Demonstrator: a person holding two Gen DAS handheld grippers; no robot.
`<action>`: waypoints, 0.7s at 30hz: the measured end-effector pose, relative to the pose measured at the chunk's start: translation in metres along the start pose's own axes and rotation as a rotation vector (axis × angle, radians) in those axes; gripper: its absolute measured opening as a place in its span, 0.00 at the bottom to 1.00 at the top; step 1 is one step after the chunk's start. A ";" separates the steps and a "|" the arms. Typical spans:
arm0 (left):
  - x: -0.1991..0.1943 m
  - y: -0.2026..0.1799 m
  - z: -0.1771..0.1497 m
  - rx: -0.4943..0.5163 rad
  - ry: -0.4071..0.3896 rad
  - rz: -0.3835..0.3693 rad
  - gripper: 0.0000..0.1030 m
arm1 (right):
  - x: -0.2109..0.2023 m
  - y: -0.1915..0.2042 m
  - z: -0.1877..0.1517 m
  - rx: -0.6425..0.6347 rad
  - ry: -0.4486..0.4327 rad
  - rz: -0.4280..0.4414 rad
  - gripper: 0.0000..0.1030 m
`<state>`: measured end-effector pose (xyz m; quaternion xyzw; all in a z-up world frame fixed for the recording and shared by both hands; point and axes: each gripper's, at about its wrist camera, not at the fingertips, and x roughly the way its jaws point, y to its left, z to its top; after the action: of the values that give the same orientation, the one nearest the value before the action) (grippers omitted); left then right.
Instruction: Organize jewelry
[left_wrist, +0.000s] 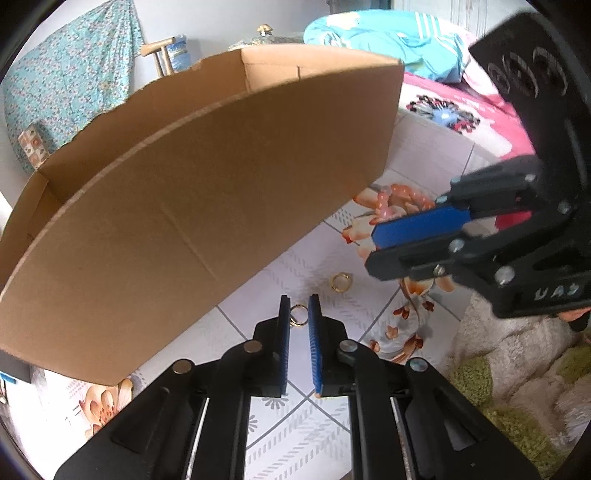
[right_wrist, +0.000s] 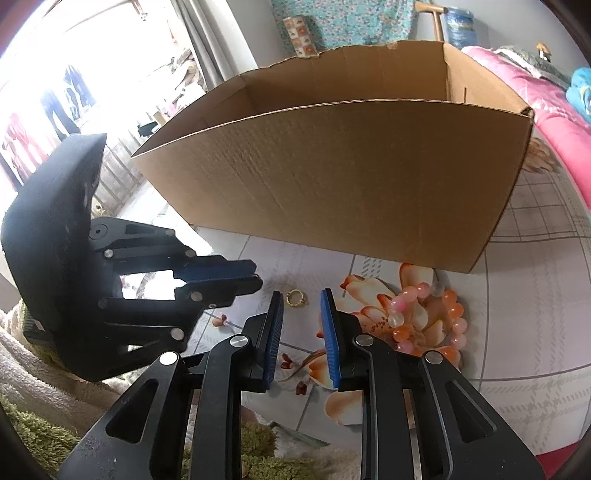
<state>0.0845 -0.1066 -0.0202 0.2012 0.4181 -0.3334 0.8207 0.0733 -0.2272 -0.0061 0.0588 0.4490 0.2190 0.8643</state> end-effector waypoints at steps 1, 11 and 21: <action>-0.003 0.001 0.000 -0.006 -0.005 0.002 0.09 | 0.002 0.002 0.001 -0.007 0.004 -0.003 0.21; -0.019 0.008 -0.003 -0.064 -0.022 0.015 0.09 | 0.025 0.022 0.005 -0.115 0.032 -0.049 0.21; -0.023 0.011 -0.006 -0.108 -0.024 0.021 0.09 | 0.039 0.043 0.004 -0.159 0.038 -0.120 0.16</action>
<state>0.0790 -0.0863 -0.0040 0.1570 0.4235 -0.3042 0.8388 0.0817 -0.1715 -0.0202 -0.0412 0.4490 0.2028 0.8692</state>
